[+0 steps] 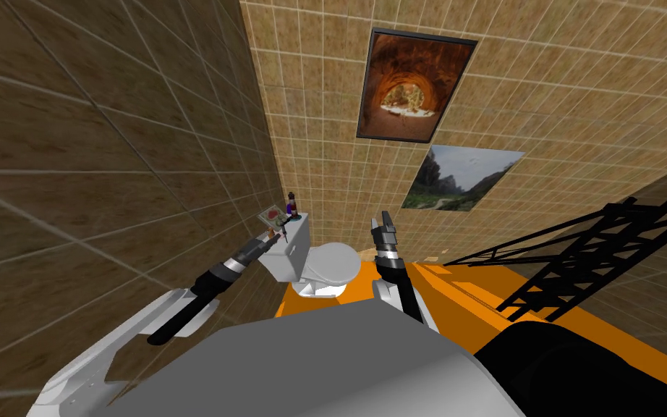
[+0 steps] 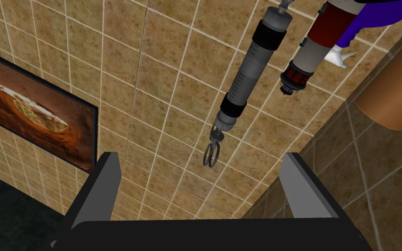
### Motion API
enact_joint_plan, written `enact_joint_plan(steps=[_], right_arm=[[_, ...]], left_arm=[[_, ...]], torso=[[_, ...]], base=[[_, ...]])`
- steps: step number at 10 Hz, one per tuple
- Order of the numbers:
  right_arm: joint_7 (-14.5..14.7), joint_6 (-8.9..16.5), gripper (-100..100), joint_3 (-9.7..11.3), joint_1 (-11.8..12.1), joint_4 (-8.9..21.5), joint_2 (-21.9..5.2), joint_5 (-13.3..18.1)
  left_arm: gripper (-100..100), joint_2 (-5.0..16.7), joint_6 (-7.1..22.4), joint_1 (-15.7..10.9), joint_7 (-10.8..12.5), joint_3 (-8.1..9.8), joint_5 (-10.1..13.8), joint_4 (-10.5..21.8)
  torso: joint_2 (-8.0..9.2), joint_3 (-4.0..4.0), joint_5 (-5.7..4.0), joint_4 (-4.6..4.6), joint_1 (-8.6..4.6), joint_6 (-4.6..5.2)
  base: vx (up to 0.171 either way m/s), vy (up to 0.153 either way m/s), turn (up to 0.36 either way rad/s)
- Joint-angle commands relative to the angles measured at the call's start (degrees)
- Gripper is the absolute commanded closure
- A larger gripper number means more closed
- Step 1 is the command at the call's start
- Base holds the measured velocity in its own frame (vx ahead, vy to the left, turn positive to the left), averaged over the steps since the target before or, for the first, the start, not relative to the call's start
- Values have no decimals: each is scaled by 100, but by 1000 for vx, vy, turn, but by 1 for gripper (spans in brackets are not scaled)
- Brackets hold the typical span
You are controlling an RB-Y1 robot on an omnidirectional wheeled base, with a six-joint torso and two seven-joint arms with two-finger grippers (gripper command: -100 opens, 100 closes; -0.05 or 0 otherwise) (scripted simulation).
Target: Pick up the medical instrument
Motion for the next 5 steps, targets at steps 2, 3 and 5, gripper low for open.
enact_joint_plan(steps=[2, 3, 5], right_arm=[[0, 0, 0, 0, 0, 0, 0, 0], [0, 0, 0, 0, 0, 0, 0, 0], [0, 0, 0, 0, 0, 0, 0, 0]], left_arm=[[-100, 315, 101, -64, -96, 41, -204, 192], [-100, 426, 142, -85, -122, 54, -270, 245], [-100, 622, 210, -122, -166, 76, -382, 332]], torso=[[2, 1, 0, 0, -2, 0], [2, 1, 0, 1, -2, 0], [4, 3, 1, 1, 5, 0]], base=[[36, -51, -33], [37, -36, -33], [30, -33, -29]])
